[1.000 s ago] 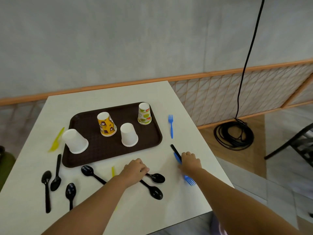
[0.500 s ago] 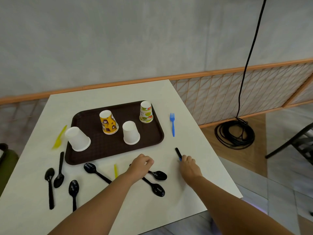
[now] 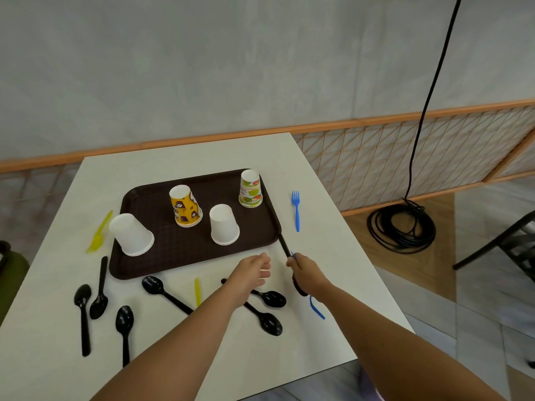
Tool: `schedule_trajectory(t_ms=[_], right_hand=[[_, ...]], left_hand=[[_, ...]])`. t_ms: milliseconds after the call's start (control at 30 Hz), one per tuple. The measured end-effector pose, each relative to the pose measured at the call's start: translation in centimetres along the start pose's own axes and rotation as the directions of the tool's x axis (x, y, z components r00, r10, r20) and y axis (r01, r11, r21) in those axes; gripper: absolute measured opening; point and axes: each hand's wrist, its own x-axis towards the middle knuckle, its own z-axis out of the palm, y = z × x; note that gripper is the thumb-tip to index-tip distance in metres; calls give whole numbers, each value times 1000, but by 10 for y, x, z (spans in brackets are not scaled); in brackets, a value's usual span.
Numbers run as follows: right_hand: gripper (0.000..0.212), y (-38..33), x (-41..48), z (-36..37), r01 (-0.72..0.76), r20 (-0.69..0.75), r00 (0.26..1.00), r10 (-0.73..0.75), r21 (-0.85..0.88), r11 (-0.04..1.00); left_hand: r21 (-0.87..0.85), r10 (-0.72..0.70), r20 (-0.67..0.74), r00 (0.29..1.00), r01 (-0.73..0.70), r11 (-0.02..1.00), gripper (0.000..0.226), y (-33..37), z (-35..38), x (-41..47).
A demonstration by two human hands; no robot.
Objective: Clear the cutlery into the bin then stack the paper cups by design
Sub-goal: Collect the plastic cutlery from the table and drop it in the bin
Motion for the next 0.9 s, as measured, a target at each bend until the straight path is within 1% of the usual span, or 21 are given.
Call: schedule_trajectory(t_ms=[67,167,233,267,300,367,433,500,533,600,667,700,800,900], right_hand=[[32,-12,-6,7,62,28,998,-64,74,995],[36,-24,-11,18,102,87,989,-123,213,972],[35,-31,-13,21,76,101,988,-116,335,939],[33,-33,-13,20,76,83,990,-116,377,923],[33,-35,-11,18,90,48,991,-121,421,902],[33,-38,-2,14,138,-65,990,-122,459,878],[34,-41,9,14,163,-139,984,-113,423,891],[33,-40,22,17,164,-166,979,-116,316,934],[32,-41,25,17,147,-163,981,-103,291,945],[30,-44,30,15,121,-139,987,-81,306,944],[37,-47,38,6,91,-90,994,-63,352,932],[40,-47,45,0,88,-104,993,-57,328,941],[36,-39,71,-22,49,-203,979,-26,108,993],[41,-23,96,-39,14,-203,978,-35,-105,994]], left_hand=[[-157,-81,44,996,87,984,41,7,5,0],[-371,-124,72,990,142,918,40,13,10,4],[-424,-157,38,987,159,892,38,13,9,7],[-429,-168,14,986,158,889,38,12,8,10],[-434,-165,4,986,150,888,39,12,7,11],[-414,-149,34,988,150,898,39,13,7,8],[-357,-160,101,982,186,916,37,13,11,5],[-310,-175,154,972,216,926,35,13,15,6],[-307,-184,163,969,227,924,35,13,17,7],[-307,-195,136,971,228,924,31,14,18,10],[-291,-190,85,978,207,934,26,16,16,12],[-281,-181,64,981,192,940,26,17,13,12],[-262,-177,7,984,173,949,26,17,4,16],[-262,-184,-32,982,170,950,27,16,-5,18]])
